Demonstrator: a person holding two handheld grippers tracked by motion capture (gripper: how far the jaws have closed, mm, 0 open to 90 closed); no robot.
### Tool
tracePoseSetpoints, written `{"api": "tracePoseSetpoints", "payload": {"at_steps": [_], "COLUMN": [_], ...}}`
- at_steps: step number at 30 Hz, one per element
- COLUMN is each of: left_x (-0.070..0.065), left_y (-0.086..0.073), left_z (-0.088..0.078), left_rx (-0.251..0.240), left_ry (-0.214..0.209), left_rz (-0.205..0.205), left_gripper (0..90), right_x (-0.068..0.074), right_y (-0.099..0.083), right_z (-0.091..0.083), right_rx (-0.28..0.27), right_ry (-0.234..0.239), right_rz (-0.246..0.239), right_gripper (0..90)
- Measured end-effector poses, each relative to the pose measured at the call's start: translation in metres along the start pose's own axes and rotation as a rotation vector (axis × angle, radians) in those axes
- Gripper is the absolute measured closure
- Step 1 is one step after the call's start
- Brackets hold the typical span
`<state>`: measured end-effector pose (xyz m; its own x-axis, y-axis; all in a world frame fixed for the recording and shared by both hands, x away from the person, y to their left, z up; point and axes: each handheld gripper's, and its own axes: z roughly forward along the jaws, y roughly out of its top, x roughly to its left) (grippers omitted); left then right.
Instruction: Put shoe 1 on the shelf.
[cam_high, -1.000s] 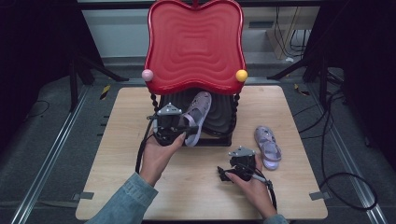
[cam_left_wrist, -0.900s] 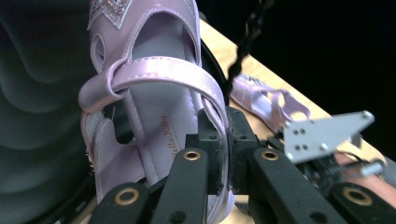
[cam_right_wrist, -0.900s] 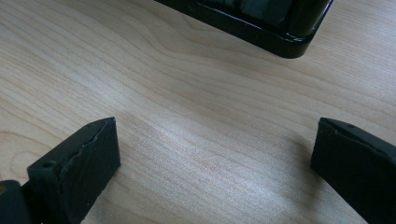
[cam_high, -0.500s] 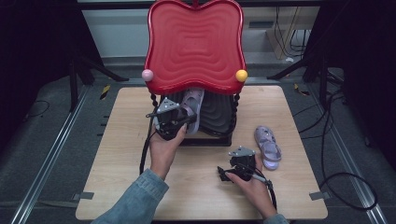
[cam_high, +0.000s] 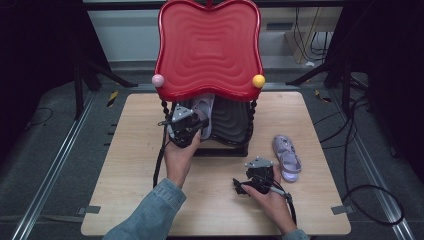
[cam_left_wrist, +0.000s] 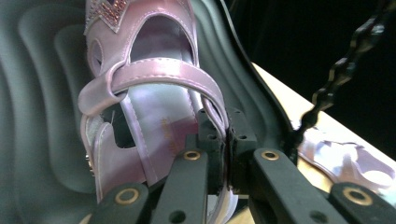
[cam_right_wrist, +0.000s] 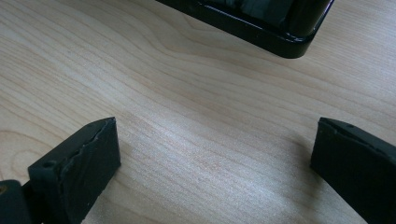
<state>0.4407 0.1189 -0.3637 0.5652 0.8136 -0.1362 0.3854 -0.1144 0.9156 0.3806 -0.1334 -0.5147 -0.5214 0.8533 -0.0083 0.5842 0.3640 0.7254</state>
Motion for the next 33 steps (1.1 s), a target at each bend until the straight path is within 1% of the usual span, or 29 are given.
{"api": "tracePoseSetpoints", "payload": {"at_steps": [1,3,4,5,6,8,9,12,13,14,15,16,18,22,28,30,31,33], "left_x": [0.0,0.003,0.006,0.006,0.01,0.012,0.012,0.015,0.015,0.018,0.018,0.019,0.022,0.023,0.022,0.023,0.023,0.021], "left_y": [0.0,-0.001,-0.001,-0.001,-0.002,-0.003,-0.003,-0.003,-0.003,-0.004,-0.004,-0.006,-0.007,-0.008,-0.008,-0.008,-0.008,-0.007], "left_z": [0.0,0.001,0.002,0.002,0.002,0.003,0.003,0.003,0.003,0.003,0.003,0.005,0.007,0.012,0.017,0.021,0.021,0.025], "left_rx": [0.0,-0.003,-0.003,-0.003,-0.002,0.005,0.005,0.003,0.003,0.004,0.004,0.009,0.011,0.018,0.017,0.019,0.019,0.025], "left_ry": [0.0,0.023,0.041,0.041,0.053,0.067,0.067,0.094,0.094,0.102,0.102,0.088,0.091,0.1,0.096,0.087,0.087,0.083], "left_rz": [0.0,0.001,-0.006,-0.006,-0.019,-0.02,-0.02,-0.009,-0.009,-0.01,-0.01,-0.034,-0.046,-0.048,-0.056,-0.074,-0.074,-0.062], "left_gripper": [86.5,86.5,86.5,86.5,86.5,86.5,86.5,86.5,86.5,86.5,86.5,86.5,86.5,86.4,86.5,86.5,86.4,86.4], "right_x": [0.0,0.0,0.0,0.0,0.0,0.0,0.0,-0.001,-0.001,-0.001,-0.001,-0.001,-0.001,-0.001,-0.001,-0.001,-0.001,-0.001], "right_y": [0.0,0.0,0.0,0.0,0.0,0.0,0.0,0.0,0.0,0.0,0.0,0.0,0.0,0.0,0.0,-0.001,-0.001,-0.001], "right_z": [0.0,0.0,0.0,0.0,0.0,0.0,0.0,0.0,0.0,0.0,0.0,0.0,0.0,0.0,-0.001,-0.001,-0.001,-0.001], "right_rx": [0.0,0.0,0.0,0.0,0.0,-0.001,-0.001,-0.001,-0.001,-0.001,-0.001,-0.001,0.0,0.0,0.0,0.0,-0.001,-0.001], "right_ry": [0.0,0.001,0.001,0.001,0.001,0.002,0.002,0.002,0.002,0.002,0.002,0.002,0.003,0.004,0.005,0.006,0.007,0.007], "right_rz": [0.0,-0.001,-0.003,-0.003,-0.003,-0.005,-0.005,-0.009,-0.008,-0.008,-0.008,-0.009,-0.005,-0.006,-0.006,-0.006,-0.007,-0.008], "right_gripper": [1.6,1.7,1.7,1.7,1.7,1.7,1.7,1.7,1.7,1.7,1.7,1.7,1.7,1.8,1.9,1.9,1.9,1.9]}}
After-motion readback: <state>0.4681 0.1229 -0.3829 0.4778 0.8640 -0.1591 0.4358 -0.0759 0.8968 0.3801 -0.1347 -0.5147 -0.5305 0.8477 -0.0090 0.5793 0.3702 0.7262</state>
